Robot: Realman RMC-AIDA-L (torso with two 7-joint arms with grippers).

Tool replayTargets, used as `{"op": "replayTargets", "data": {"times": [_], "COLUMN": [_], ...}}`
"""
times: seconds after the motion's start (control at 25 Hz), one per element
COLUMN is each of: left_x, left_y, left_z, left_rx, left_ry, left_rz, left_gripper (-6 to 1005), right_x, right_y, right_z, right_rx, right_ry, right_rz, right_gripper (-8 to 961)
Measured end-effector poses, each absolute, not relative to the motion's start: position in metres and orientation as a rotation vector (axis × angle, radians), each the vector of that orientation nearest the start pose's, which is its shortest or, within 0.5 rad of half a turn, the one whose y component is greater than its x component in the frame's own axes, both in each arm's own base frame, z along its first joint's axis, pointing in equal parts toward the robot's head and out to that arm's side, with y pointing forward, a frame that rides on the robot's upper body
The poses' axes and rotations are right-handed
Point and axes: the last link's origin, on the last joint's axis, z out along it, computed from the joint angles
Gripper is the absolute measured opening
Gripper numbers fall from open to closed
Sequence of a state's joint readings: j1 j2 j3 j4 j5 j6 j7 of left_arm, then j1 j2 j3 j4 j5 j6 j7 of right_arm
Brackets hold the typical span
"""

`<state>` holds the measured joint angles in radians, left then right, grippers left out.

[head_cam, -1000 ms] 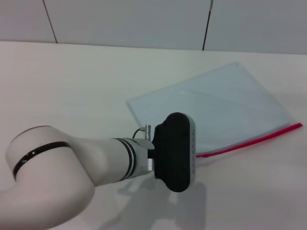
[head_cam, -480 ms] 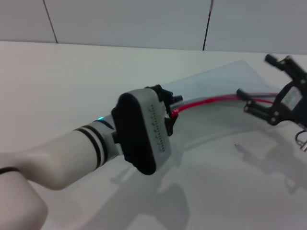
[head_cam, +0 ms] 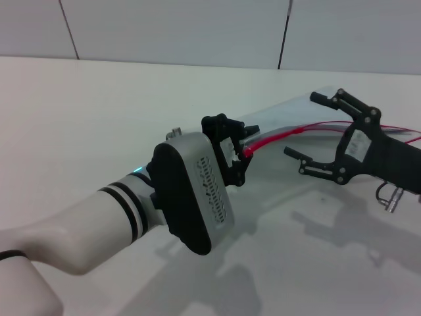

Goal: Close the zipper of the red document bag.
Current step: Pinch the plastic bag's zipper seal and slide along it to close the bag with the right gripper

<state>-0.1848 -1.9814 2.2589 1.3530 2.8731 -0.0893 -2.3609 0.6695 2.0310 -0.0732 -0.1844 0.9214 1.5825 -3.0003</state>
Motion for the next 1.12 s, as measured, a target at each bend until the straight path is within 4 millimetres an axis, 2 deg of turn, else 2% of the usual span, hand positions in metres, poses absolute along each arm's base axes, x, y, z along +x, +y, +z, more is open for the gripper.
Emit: {"op": "replayTargets", "data": {"times": [0.36,0.6,0.92,1.12], "left_x": [-0.1515,-0.1507,-0.1501,-0.15], "left_y": [0.3037,0.303,0.3017,0.3018], "left_z": [-0.0891,-0.0892,-0.0905,-0.0904], "left_rx": [-2.181,-2.178,-2.184,-2.183], "left_ry": [0.487,0.491,0.5,0.501], "left_rz": [-0.142,-0.149,-0.151,-0.151], "left_gripper": [48,46,45,44], "right_x": [0.2462,0.2469,0.2505,0.251], "right_y": [0.344,0.3446,0.3445,0.3431], "right_z": [-0.0251,-0.0245,-0.0223,-0.0238], "right_rx": [-2.346,-2.345,-2.344,-2.363], "right_ry": [-0.516,-0.52,-0.522,-0.539], "right_rz": [0.684,0.675,0.654,0.645], "right_gripper": [870,671,310,304]}}
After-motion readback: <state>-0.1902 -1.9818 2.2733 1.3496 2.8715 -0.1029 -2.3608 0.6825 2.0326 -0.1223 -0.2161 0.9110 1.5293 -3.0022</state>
